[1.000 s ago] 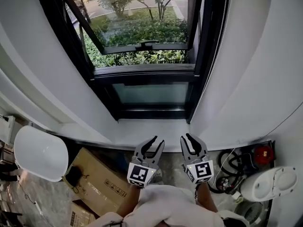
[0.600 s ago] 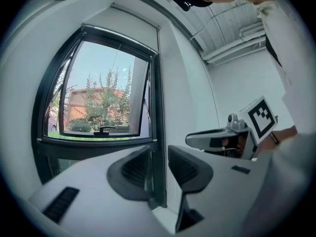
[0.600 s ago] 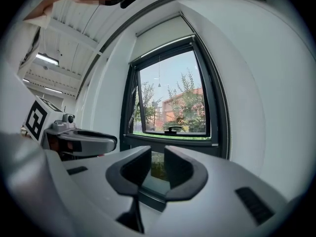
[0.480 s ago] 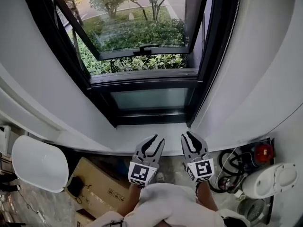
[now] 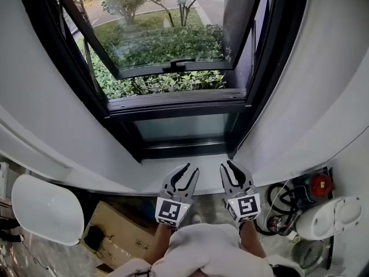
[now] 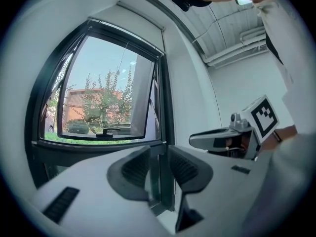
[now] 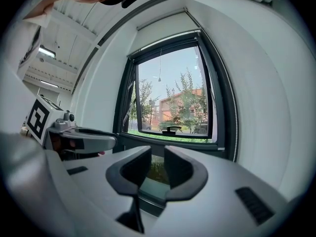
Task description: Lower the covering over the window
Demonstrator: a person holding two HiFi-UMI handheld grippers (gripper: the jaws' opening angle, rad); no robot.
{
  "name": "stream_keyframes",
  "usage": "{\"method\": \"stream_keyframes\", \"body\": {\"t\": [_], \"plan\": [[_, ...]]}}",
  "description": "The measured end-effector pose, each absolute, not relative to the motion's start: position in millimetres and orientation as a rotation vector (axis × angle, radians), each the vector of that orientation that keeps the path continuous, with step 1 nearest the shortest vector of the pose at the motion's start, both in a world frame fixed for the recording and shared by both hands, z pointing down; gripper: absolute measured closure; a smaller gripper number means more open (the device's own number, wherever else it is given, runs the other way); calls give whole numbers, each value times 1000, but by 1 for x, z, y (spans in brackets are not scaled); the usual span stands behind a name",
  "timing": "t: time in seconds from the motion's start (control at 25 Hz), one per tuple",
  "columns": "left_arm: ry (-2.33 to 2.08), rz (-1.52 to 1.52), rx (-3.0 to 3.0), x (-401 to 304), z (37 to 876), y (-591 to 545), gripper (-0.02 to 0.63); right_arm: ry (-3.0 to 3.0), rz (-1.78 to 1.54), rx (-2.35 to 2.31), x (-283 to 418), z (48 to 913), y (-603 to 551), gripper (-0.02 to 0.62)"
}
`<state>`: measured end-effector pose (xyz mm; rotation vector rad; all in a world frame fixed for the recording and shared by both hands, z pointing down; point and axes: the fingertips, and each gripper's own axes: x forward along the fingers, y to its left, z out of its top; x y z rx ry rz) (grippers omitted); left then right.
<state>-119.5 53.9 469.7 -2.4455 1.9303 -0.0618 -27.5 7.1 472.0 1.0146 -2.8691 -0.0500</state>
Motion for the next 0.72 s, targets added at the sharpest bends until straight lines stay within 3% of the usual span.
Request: {"method": "stream_keyframes", "body": {"t": [0.72], "plan": [[1963,-67,-2389,-150,466,-7,488,-2889,-78,996,-54,466,-59,518]]}}
